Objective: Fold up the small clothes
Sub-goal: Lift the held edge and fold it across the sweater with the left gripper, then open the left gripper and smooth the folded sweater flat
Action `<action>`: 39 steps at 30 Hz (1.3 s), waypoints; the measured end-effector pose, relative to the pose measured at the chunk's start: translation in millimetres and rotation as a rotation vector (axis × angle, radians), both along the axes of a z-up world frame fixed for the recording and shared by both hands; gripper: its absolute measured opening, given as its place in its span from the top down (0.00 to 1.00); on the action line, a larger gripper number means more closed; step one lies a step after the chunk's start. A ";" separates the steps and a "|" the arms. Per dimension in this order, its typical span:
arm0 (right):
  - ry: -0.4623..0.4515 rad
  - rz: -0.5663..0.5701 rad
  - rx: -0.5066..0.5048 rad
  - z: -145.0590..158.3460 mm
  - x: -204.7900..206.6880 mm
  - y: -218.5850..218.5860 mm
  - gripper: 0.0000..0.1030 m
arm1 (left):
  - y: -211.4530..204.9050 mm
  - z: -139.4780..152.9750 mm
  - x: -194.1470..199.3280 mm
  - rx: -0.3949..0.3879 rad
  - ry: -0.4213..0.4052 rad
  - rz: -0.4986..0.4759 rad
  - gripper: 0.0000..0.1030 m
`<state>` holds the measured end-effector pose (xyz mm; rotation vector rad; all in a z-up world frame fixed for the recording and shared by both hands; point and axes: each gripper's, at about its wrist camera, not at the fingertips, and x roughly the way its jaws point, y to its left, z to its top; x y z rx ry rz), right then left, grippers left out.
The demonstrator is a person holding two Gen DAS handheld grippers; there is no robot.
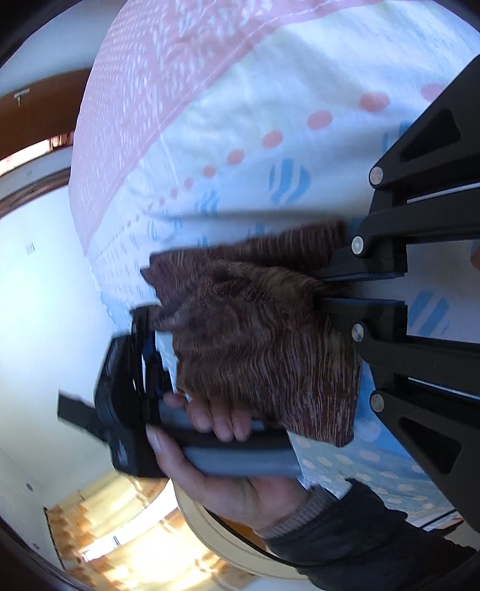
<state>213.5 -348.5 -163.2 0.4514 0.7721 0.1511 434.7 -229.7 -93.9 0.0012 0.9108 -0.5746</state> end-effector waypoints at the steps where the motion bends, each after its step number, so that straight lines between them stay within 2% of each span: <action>1: -0.003 -0.007 0.002 0.8 -2.3 -2.5 0.93 | 3.3 3.0 -5.0 0.014 -0.020 0.001 0.60; 2: -0.002 -0.016 -0.006 2.8 -5.0 -4.7 0.89 | 10.8 7.9 -14.6 0.033 -0.060 -0.002 0.47; 3: -0.003 -0.041 -0.051 7.7 -8.6 -5.4 0.82 | 18.3 11.1 -23.7 0.052 -0.100 -0.009 0.42; 4: -0.016 -0.062 -0.086 12.6 -11.6 -5.6 0.63 | 28.1 13.9 -34.8 0.084 -0.148 -0.012 0.35; 5: -0.057 -0.080 -0.111 22.1 -15.1 -6.7 0.55 | 38.6 14.5 -44.1 0.112 -0.189 -0.012 0.31; 7: -0.094 -0.076 -0.139 35.6 -9.7 -5.6 0.55 | 60.4 9.5 -60.9 0.144 -0.230 -0.013 0.31; 8: -0.097 -0.052 -0.153 42.3 0.1 -3.1 0.55 | 71.0 4.0 -68.2 0.186 -0.246 0.003 0.31; 10: -0.109 -0.001 -0.138 51.4 23.0 0.1 0.55 | 88.7 -7.0 -79.7 0.212 -0.273 0.020 0.31; 12: -0.094 0.059 -0.107 53.1 58.5 2.3 0.55 | 101.8 -19.9 -84.8 0.236 -0.264 0.050 0.31; 17: 0.039 0.114 -0.123 24.6 148.8 2.4 0.56 | 119.5 -39.0 -85.2 0.154 -0.168 0.099 0.29; 18: 0.064 0.118 -0.121 16.3 160.9 0.9 0.60 | 120.3 -40.4 -85.9 0.146 -0.164 0.104 0.29; 19: 0.070 0.118 -0.109 12.8 167.6 -0.4 0.85 | 120.3 -42.1 -85.2 0.138 -0.160 0.111 0.28; 20: 0.066 0.125 -0.096 12.2 170.0 -0.8 0.96 | 119.0 -43.3 -85.1 0.132 -0.157 0.111 0.28; 23: 0.010 0.111 -0.111 22.6 156.0 -0.2 0.96 | 122.0 -48.7 -87.6 0.099 -0.143 0.118 0.27; 26: -0.055 0.037 -0.158 33.7 141.1 -7.7 0.97 | 123.3 -55.2 -86.8 0.087 -0.130 0.124 0.16; 28: -0.027 0.015 -0.162 27.4 142.2 -12.3 0.97 | 121.6 -55.9 -85.5 0.085 -0.117 0.114 0.13; 31: 0.064 0.055 -0.169 5.0 154.3 -11.6 0.95 | 117.7 -56.7 -87.3 0.112 -0.123 0.116 0.12; 33: 0.053 0.023 -0.157 8.5 147.8 -18.5 0.77 | 119.5 -53.4 -89.5 0.112 -0.130 0.121 0.12; 34: 0.047 0.006 -0.152 12.8 142.2 -22.0 0.63 | 121.8 -48.0 -89.7 0.104 -0.141 0.138 0.12; 37: -0.020 0.031 -0.134 36.6 109.9 -23.2 0.63 | 125.7 -30.9 -84.2 0.087 -0.185 0.173 0.11; 39: -0.066 0.103 -0.122 50.4 85.9 -12.7 0.63 | 121.7 -20.5 -74.0 0.104 -0.213 0.183 0.05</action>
